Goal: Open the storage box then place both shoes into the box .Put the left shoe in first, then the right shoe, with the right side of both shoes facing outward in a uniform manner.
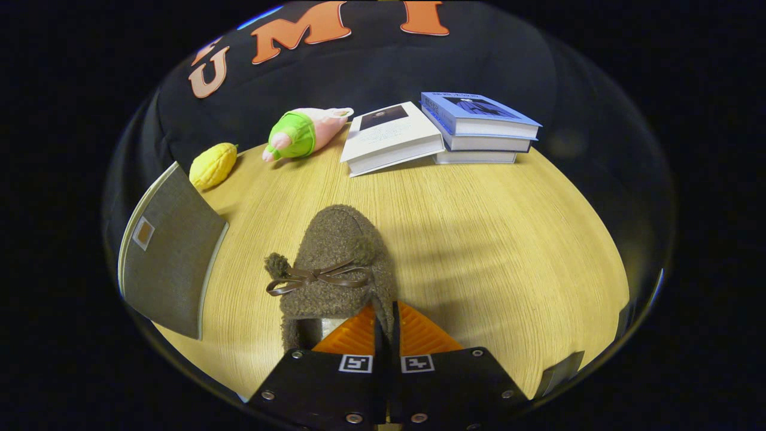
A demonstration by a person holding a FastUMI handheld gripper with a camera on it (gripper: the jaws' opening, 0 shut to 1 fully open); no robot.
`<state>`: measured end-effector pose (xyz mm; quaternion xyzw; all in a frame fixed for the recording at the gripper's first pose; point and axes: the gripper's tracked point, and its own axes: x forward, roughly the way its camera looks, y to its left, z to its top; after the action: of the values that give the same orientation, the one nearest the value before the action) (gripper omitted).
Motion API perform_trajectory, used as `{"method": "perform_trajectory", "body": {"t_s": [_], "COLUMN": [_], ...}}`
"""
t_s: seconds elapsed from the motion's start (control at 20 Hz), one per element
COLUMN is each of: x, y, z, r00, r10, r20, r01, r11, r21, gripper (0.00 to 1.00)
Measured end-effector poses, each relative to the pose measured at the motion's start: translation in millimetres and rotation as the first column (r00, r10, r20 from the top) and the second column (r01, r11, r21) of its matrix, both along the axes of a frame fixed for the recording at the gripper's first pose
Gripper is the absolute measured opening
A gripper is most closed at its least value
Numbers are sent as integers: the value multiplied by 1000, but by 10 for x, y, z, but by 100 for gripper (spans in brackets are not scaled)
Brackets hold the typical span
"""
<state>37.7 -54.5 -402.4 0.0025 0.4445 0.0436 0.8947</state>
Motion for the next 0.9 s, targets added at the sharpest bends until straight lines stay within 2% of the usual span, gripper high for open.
{"method": "perform_trajectory", "body": {"t_s": [0.25, 0.55, 0.9], "x": [-12, 71, 93], "y": [3, 222, 822], "z": [129, 443, 974], "r00": [995, 987, 980], "r10": [-101, -156, -190], "r20": [8, 34, 67], "r01": [100, 151, 172], "r11": [993, 980, 962], "r21": [68, 133, 213], "gripper": [1, 0, 0]}}
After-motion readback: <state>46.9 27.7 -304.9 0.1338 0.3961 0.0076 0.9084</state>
